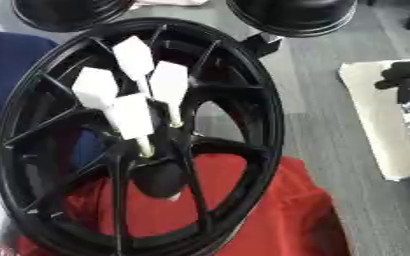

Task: Pull the pin out of the wheel hub.

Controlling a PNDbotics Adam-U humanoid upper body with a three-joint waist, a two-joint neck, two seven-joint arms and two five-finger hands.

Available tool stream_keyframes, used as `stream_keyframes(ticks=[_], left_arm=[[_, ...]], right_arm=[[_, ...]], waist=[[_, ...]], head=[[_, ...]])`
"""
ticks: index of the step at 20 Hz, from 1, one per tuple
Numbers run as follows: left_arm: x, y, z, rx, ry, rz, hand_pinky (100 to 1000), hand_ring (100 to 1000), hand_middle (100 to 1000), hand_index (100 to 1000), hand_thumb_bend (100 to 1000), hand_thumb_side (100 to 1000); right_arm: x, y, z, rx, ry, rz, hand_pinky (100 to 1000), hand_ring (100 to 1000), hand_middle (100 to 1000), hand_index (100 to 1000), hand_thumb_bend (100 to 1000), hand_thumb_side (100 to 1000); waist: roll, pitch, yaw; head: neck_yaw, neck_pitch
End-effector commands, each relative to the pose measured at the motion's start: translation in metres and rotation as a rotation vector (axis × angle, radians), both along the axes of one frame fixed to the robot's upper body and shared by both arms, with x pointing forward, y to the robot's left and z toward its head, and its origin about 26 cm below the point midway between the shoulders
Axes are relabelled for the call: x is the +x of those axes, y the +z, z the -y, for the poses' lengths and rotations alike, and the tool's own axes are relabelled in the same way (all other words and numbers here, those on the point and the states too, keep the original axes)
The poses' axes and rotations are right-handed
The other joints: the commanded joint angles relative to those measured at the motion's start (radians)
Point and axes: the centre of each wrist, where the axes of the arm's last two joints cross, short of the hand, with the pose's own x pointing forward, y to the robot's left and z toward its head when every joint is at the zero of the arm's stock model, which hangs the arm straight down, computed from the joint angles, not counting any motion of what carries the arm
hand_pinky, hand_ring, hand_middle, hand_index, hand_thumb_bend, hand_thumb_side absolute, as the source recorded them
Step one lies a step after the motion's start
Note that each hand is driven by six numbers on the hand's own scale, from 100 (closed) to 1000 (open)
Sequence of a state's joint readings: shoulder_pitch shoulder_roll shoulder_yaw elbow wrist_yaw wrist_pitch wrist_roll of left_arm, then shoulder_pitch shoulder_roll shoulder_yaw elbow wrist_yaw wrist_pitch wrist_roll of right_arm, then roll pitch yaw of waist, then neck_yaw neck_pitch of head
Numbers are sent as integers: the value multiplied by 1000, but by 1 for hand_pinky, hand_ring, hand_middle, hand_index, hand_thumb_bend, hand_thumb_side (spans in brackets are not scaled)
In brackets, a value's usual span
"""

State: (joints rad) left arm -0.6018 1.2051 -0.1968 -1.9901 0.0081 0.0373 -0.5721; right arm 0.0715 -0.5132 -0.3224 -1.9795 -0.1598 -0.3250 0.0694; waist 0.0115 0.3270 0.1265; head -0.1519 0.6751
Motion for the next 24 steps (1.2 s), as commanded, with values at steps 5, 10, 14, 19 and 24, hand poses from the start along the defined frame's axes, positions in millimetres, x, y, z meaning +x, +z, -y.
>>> stream_keyframes(ticks=[5,10,14,19,24], left_arm=[[-2,20,35,100,-55,-92,795,793,714,800,255,613],[-3,30,74,123,-96,-115,793,795,716,800,251,614],[-7,39,99,113,-126,-118,790,795,718,801,245,614],[-11,46,121,78,-120,-126,797,809,743,819,243,610],[-11,45,137,65,-101,-154,808,825,758,843,259,587]], right_arm=[[-1,9,-1,-48,15,6,838,667,663,756,100,537],[0,9,-2,-50,29,-2,837,667,662,756,100,537],[0,9,-3,-50,33,-3,837,667,662,756,100,538],[2,11,-5,-44,44,-5,837,666,662,756,100,540],[3,11,-6,-41,53,-8,838,666,662,756,100,541]], waist=[[-4,-21,-1],[-7,-25,1],[-7,-27,3],[-6,-27,2],[-3,-23,-8]], head=[[0,-14],[1,-15],[4,-14],[12,-21],[26,-30]])
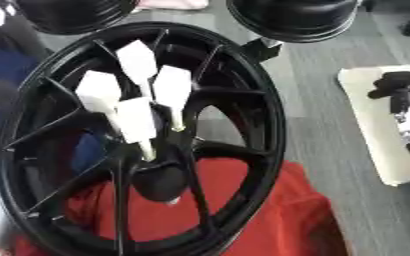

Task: Pull the pin out of the wheel hub.

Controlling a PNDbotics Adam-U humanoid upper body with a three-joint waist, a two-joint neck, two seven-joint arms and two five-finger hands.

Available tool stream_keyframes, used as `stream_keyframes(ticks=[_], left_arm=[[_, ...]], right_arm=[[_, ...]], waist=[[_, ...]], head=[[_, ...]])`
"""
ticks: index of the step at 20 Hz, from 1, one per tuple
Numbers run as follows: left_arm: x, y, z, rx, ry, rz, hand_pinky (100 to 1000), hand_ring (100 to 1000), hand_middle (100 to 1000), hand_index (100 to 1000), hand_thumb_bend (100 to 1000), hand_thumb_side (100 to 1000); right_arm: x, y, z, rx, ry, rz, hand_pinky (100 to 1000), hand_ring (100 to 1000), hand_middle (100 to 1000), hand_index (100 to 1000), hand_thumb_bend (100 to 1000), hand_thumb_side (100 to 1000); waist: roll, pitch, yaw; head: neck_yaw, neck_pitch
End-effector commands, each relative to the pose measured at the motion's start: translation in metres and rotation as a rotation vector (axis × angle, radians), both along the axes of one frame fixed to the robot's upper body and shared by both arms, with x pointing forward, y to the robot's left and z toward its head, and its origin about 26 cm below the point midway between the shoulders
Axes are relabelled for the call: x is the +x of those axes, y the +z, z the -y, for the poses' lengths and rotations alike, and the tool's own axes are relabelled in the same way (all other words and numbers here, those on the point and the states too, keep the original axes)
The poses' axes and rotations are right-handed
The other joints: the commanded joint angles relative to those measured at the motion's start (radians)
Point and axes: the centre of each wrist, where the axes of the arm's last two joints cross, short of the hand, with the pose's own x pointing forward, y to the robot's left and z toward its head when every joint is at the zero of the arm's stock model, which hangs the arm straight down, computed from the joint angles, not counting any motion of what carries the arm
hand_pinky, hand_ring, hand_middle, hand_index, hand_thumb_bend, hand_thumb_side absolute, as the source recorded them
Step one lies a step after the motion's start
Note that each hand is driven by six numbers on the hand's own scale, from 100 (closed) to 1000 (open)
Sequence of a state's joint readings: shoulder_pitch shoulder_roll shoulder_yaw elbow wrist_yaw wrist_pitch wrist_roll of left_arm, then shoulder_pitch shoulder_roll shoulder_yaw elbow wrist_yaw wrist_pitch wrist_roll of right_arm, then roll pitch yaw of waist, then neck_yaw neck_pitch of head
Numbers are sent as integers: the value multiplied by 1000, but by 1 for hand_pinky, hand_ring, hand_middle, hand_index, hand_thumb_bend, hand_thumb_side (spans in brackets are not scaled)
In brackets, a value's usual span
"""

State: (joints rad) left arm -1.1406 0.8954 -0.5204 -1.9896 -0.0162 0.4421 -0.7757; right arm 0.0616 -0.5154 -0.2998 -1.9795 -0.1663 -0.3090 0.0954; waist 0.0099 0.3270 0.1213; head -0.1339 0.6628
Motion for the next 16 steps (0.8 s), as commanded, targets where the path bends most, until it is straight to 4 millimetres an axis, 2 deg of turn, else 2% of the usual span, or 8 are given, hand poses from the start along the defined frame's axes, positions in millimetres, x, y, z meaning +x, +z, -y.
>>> stream_keyframes(ticks=[1,8,11,16], left_arm=[[-2,6,6,18,41,-35,815,835,766,854,272,582],[7,3,11,65,15,-110,845,876,799,888,346,522],[12,3,10,74,21,-116,855,882,806,890,352,447],[27,1,6,76,64,-97,851,877,797,876,289,341]], right_arm=[[0,11,-1,-32,17,19,838,666,662,756,100,542],[1,11,-2,-26,20,17,838,665,661,756,100,543],[1,11,-3,-21,21,17,838,664,661,756,100,544],[2,10,-4,-17,22,17,838,664,661,756,100,545]], waist=[[-1,-22,-5],[3,-10,-11],[4,-5,-15],[1,5,-26]], head=[[11,-20],[24,-29],[28,-33],[32,-38]])
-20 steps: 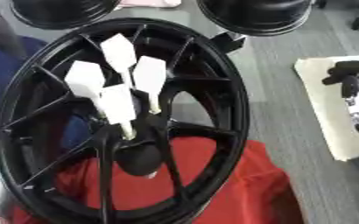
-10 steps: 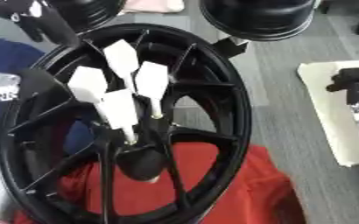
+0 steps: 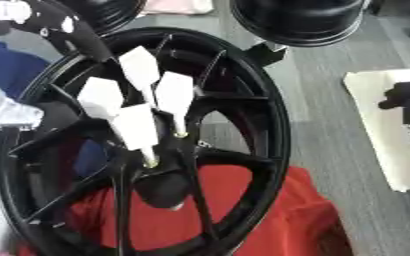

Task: Pull the pin out of the wheel hub.

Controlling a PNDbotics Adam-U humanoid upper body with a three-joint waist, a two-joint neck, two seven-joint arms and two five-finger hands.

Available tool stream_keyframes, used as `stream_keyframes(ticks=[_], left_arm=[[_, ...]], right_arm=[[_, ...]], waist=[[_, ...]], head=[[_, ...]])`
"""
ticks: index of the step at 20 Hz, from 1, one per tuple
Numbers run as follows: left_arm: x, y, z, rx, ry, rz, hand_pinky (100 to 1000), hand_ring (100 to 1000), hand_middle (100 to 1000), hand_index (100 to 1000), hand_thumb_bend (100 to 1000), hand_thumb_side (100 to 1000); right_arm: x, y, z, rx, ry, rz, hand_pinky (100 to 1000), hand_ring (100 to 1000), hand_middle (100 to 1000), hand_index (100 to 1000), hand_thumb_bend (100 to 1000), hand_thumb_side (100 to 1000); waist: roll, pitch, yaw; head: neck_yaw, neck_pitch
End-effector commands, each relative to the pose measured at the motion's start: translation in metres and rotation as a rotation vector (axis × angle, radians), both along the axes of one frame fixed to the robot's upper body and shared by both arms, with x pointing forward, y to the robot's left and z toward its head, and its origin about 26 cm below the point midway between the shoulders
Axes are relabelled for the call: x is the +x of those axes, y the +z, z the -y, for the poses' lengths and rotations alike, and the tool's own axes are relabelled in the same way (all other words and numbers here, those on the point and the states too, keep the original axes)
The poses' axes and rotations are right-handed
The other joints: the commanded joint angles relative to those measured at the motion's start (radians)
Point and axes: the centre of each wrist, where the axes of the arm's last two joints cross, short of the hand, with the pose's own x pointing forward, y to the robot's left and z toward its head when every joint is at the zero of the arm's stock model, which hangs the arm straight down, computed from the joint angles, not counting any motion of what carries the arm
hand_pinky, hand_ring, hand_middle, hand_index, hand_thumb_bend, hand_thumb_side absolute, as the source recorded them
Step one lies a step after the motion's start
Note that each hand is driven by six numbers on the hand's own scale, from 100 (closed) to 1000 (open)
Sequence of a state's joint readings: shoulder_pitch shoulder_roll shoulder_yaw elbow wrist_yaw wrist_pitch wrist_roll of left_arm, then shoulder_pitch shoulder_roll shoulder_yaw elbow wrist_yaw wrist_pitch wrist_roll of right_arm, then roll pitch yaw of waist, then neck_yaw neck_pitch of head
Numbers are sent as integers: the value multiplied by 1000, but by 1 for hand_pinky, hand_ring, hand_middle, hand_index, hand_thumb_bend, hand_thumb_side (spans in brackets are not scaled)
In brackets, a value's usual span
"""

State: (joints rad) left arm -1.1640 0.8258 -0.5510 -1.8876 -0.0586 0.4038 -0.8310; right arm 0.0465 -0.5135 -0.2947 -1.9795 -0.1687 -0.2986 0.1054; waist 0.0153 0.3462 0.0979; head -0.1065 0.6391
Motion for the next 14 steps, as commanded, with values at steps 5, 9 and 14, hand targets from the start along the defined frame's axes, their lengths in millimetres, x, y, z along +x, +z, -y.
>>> stream_keyframes(ticks=[5,9,14], left_arm=[[10,5,-7,49,95,-24,846,873,794,858,235,305],[16,2,-11,49,120,-26,837,867,790,851,223,314],[21,-6,-10,69,120,-48,841,872,799,863,244,322]], right_arm=[[-1,6,-3,-12,11,17,839,664,661,756,100,546],[-1,5,-4,-8,11,17,839,665,661,757,100,547],[0,5,-5,-6,13,18,840,665,661,757,100,548]], waist=[[-8,-2,-8],[-11,7,-12],[-14,17,-15]], head=[[9,-18],[15,-22],[22,-24]])
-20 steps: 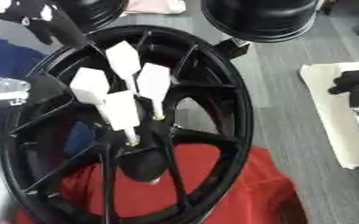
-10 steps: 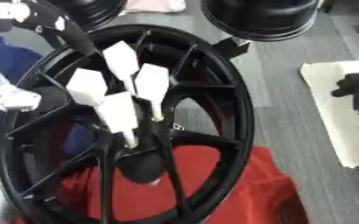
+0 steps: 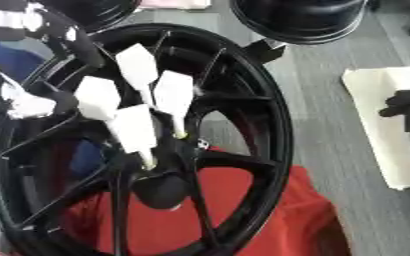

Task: Pull the pin out of the wheel hub.

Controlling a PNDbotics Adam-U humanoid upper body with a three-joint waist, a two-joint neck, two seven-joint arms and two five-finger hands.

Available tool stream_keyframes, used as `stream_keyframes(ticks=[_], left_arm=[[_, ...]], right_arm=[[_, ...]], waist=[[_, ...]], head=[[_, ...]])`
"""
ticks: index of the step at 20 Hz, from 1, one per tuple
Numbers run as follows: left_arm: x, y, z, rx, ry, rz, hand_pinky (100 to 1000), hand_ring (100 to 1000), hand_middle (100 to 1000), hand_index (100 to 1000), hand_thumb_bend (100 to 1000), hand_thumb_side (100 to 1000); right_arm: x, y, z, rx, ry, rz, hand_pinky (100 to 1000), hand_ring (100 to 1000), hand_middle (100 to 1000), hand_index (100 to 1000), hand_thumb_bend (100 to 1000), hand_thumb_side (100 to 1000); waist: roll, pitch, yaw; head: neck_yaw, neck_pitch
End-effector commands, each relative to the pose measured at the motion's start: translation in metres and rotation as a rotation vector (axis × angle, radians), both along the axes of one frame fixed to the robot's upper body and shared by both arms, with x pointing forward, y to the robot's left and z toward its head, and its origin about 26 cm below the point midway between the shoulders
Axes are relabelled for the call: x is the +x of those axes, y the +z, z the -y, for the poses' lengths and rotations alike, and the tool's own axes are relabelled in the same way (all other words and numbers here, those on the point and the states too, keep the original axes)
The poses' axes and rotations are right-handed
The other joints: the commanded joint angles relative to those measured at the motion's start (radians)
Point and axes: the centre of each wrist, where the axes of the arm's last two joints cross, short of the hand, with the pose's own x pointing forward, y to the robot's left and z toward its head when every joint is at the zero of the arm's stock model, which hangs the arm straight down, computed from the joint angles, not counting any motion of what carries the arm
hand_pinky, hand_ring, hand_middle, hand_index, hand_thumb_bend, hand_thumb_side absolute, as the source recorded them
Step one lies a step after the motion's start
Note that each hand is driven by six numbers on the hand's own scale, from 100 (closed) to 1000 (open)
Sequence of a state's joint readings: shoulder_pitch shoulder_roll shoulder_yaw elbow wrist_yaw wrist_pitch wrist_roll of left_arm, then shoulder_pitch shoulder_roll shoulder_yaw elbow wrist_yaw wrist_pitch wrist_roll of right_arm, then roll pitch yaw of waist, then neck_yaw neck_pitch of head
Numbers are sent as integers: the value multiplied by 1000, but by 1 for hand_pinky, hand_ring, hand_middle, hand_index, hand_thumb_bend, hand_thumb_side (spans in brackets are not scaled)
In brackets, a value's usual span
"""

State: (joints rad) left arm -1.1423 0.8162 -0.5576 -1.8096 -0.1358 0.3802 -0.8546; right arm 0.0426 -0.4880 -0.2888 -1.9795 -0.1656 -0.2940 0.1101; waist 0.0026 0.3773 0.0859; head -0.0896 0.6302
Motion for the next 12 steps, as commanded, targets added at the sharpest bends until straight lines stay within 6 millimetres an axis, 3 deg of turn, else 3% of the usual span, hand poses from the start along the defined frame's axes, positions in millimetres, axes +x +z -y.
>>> stream_keyframes(ticks=[1,5,12], left_arm=[[-1,3,-2,32,35,-46,842,874,801,865,247,324],[-1,2,-1,29,23,-65,843,876,810,881,287,359],[9,0,-3,28,65,-45,846,878,820,892,296,328]], right_arm=[[-1,9,-2,-25,7,22,840,665,661,757,100,548],[0,8,-2,-19,6,19,840,665,661,757,100,549],[0,6,-4,-11,7,17,840,665,661,757,100,550]], waist=[[-2,-13,-3],[-3,-9,-7],[-3,-3,-17]], head=[[5,-16],[8,-17],[17,-27]])
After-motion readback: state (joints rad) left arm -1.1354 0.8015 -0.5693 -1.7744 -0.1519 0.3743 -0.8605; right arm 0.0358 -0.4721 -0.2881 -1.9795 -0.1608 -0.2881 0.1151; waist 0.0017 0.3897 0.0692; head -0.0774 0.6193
